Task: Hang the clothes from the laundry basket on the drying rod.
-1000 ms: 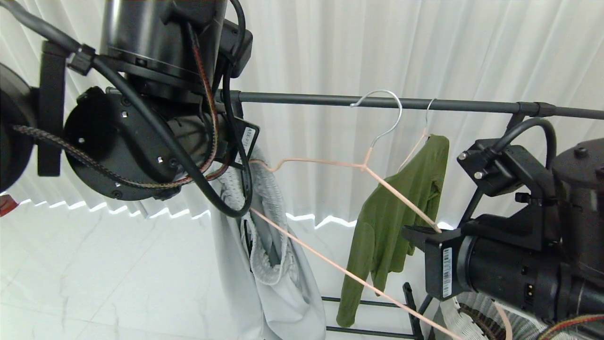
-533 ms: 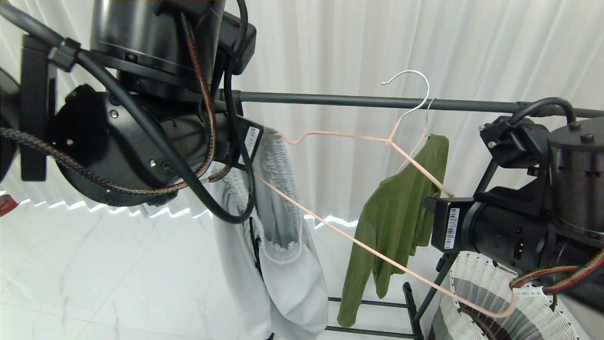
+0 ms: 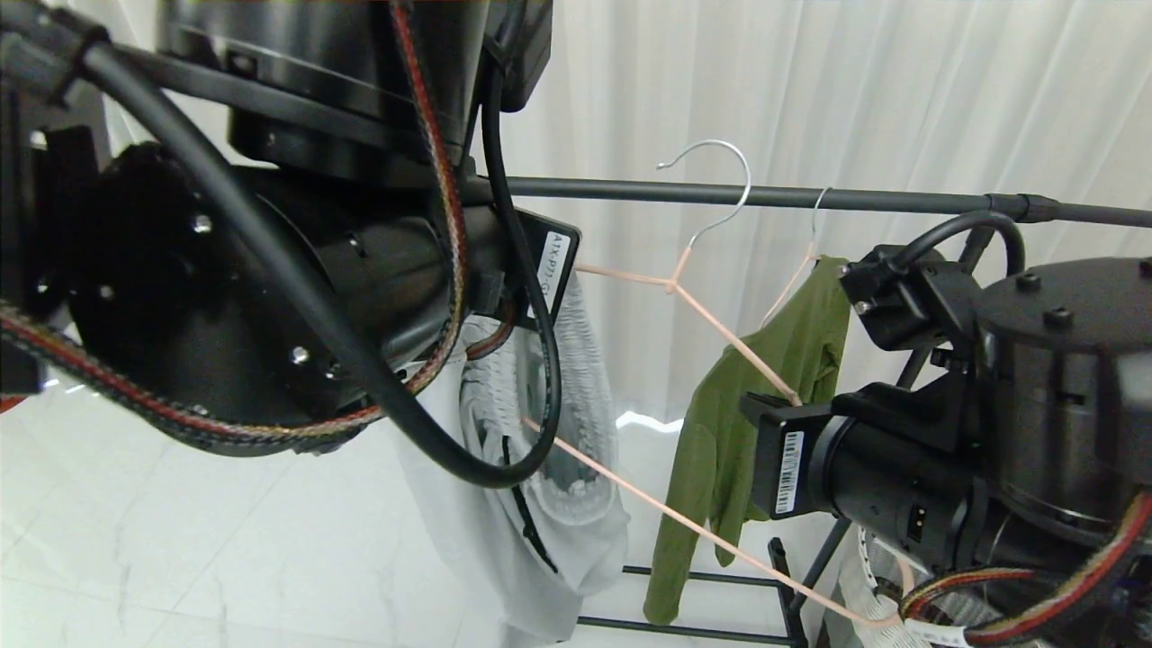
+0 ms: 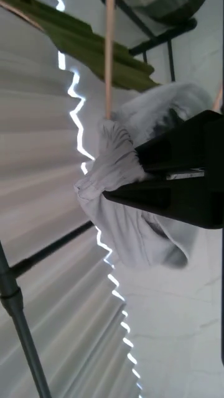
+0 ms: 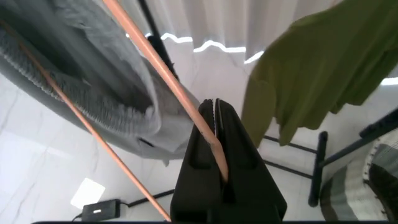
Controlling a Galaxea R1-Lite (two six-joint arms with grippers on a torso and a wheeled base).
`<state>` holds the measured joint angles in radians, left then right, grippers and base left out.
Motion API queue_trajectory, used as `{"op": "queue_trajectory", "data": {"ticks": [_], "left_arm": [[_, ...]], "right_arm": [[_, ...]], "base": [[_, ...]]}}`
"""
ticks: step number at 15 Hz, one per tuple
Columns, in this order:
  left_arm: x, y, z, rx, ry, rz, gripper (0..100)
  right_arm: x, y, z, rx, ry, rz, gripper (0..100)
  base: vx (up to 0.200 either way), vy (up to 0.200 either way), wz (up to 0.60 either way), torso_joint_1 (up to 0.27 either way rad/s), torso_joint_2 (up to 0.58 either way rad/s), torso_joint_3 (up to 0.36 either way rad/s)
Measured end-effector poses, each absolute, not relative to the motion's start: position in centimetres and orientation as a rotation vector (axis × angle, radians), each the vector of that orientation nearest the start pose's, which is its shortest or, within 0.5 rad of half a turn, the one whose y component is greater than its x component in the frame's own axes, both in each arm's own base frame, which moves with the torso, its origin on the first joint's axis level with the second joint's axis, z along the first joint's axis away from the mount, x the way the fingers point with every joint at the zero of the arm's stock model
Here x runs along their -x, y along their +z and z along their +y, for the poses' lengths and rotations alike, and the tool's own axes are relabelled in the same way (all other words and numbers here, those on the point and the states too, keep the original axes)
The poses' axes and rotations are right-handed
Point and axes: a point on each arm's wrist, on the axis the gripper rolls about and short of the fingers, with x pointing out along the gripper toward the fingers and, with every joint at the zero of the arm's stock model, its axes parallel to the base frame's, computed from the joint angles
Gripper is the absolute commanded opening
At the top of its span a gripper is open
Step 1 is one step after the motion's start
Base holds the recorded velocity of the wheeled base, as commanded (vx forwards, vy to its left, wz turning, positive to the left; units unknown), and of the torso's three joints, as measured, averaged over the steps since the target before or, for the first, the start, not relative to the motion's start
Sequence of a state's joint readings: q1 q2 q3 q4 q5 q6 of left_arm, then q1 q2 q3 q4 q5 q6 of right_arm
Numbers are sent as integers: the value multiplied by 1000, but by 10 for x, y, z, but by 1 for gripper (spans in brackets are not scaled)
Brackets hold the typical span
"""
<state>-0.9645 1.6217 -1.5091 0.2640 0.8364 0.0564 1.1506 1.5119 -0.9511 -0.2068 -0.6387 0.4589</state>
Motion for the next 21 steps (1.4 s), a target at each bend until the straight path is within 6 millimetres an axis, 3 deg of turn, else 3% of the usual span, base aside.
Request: {"op": "queue_trajectory", "data": {"ticks": [8, 21], "left_arm": [[-146, 325, -249, -288, -261, 206, 0], [-137, 311, -241, -319, -272, 228, 0]], "right_arm": [[-129, 222, 266, -118, 483, 262, 0], [-138, 245, 257, -80, 483, 58, 0]], "base": [[0, 0, 0, 0, 0, 0], [0, 0, 0, 0, 0, 0]]}}
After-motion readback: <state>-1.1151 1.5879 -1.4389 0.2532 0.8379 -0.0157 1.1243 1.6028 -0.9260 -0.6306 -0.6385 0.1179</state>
